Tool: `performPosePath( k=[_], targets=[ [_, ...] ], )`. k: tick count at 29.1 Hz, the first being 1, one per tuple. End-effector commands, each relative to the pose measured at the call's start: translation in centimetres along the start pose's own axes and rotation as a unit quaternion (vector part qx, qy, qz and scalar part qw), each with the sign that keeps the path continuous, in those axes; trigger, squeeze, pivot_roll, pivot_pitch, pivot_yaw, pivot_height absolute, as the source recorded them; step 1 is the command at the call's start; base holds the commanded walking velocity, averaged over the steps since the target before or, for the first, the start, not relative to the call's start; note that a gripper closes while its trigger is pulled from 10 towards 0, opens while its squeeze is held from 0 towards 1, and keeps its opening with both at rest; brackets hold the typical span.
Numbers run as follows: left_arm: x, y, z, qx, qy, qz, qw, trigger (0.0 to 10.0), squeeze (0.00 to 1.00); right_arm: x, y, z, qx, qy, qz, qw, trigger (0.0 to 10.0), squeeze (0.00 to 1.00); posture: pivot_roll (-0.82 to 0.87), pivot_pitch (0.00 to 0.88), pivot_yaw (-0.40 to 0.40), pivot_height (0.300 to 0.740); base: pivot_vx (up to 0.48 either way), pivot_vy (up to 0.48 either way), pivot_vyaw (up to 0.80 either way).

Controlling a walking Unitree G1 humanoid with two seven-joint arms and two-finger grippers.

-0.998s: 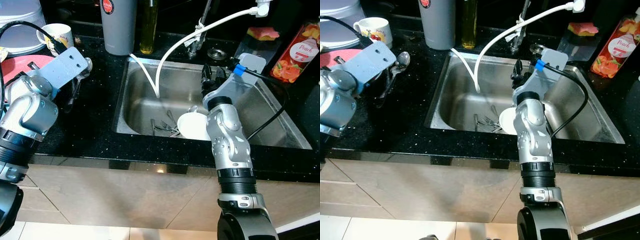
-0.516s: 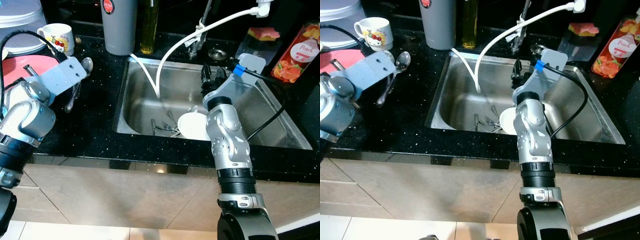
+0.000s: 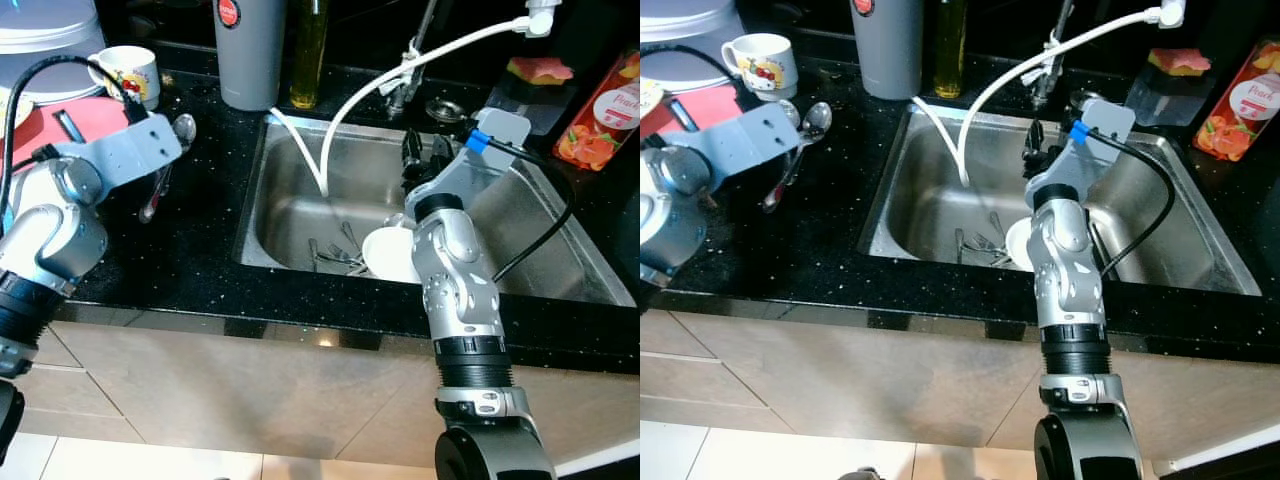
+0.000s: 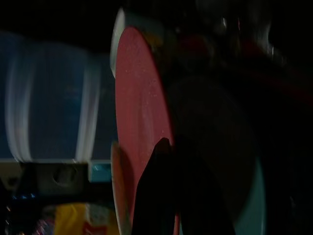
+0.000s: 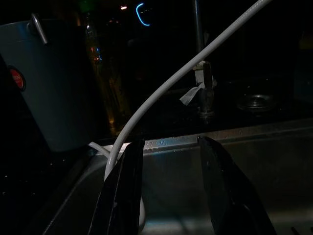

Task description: Kitchen organization

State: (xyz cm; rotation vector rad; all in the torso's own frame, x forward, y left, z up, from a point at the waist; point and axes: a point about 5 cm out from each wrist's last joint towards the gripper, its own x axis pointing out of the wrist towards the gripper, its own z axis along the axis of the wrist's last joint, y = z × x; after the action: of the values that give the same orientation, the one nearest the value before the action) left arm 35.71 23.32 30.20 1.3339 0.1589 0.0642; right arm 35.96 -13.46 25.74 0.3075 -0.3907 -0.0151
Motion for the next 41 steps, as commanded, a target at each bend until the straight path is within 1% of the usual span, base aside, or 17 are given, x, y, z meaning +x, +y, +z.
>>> performPosePath(
  k=[1,8,10,13,16,19,20,21,23,24,27,29,30,31,34,37,41],
  targets=[
    [-0.2,0.8,2.0,0.009,-0.064,0.031,0.997,10.0,0.00,0.1,0.1,0.3,0.011,0.002,0.024,1.000,10.0,0.00,0.32,0.087,-0.078,0.740,0.000,0.000,0.00],
    [-0.6,1.0,3.4,0.020,-0.114,0.044,0.992,10.0,0.00,-0.1,1.1,0.6,0.009,0.008,0.090,0.996,10.0,0.00,0.32,0.089,-0.080,0.740,0.000,0.000,0.00],
    [-2.0,0.2,6.3,0.020,-0.220,0.030,0.975,10.0,0.00,-1.2,1.7,1.3,-0.049,0.024,0.233,0.971,10.0,0.00,0.31,0.092,-0.085,0.740,0.000,0.000,0.00],
    [-2.0,0.2,6.3,0.020,-0.220,0.030,0.975,10.0,0.00,-1.2,1.7,1.3,-0.049,0.024,0.233,0.971,10.0,0.00,0.31,0.092,-0.085,0.740,0.000,0.000,0.00],
    [-3.7,-0.9,8.5,0.018,-0.309,0.005,0.951,10.0,0.00,-2.8,0.7,1.2,-0.103,0.061,0.326,0.938,10.0,0.00,0.30,0.095,-0.088,0.740,0.000,0.000,0.00],
    [-3.7,-0.9,8.5,0.018,-0.309,0.005,0.951,10.0,0.00,-2.8,0.7,1.2,-0.103,0.061,0.326,0.938,10.0,0.00,0.30,0.095,-0.088,0.740,0.000,0.000,0.00],
    [-4.4,-1.3,9.3,0.019,-0.345,0.000,0.938,10.0,0.00,-3.6,0.2,1.1,-0.111,0.076,0.357,0.924,10.0,0.00,0.29,0.096,-0.089,0.740,0.000,0.000,0.00],
    [-5.1,-1.9,10.1,0.029,-0.380,0.001,0.925,10.0,0.00,-3.8,0.0,1.6,-0.075,0.074,0.359,0.927,10.0,0.00,0.29,0.097,-0.091,0.740,0.000,0.000,0.00],
    [-5.1,-1.9,10.1,0.029,-0.380,0.001,0.925,10.0,0.00,-3.8,0.0,1.6,-0.075,0.074,0.359,0.927,10.0,0.00,0.29,0.097,-0.091,0.740,0.000,0.000,0.00],
    [-5.8,-2.5,10.7,0.026,-0.412,-0.005,0.911,10.0,0.00,-3.6,-0.2,2.2,-0.048,0.056,0.345,0.936,10.0,0.00,0.29,0.097,-0.093,0.740,0.000,0.000,0.00],
    [-6.2,-2.8,11.1,0.014,-0.432,-0.015,0.902,10.0,0.00,-3.1,-0.5,2.6,-0.048,0.039,0.322,0.945,10.0,0.00,0.29,0.097,-0.091,0.740,0.000,0.000,0.00],
    [-6.7,-2.9,11.5,-0.040,-0.459,-0.062,0.885,10.0,0.00,-2.2,-0.5,3.0,-0.154,-0.005,0.290,0.945,10.0,0.00,0.29,0.096,-0.092,0.740,0.000,0.000,0.00],
    [-6.7,-2.9,11.5,-0.040,-0.459,-0.062,0.885,10.0,0.00,-2.2,-0.5,3.0,-0.154,-0.005,0.290,0.945,10.0,0.00,0.29,0.096,-0.092,0.740,0.000,0.000,0.00],
    [-7.0,-3.0,11.6,-0.064,-0.476,-0.095,0.872,10.0,0.00,-2.1,0.0,3.4,-0.212,-0.024,0.295,0.932,10.0,0.00,0.28,0.095,-0.093,0.740,0.000,0.000,0.00],
    [-7.2,-3.0,11.7,-0.077,-0.488,-0.116,0.862,10.0,0.00,-2.1,0.4,3.7,-0.244,-0.035,0.300,0.921,10.0,0.00,0.28,0.095,-0.093,0.740,0.000,0.000,0.00],
    [-6.9,-2.6,11.4,-0.078,-0.498,-0.147,0.851,10.0,0.00,-2.3,1.1,3.8,-0.320,-0.051,0.316,0.892,10.0,0.00,0.27,0.091,-0.092,0.740,0.000,0.000,0.00],
    [-6.0,-2.5,11.2,-0.078,-0.497,-0.162,0.849,10.0,0.00,-2.4,0.9,3.8,-0.362,-0.065,0.298,0.881,10.0,0.00,0.27,0.091,-0.088,0.740,0.000,0.000,0.00]
  ],
)
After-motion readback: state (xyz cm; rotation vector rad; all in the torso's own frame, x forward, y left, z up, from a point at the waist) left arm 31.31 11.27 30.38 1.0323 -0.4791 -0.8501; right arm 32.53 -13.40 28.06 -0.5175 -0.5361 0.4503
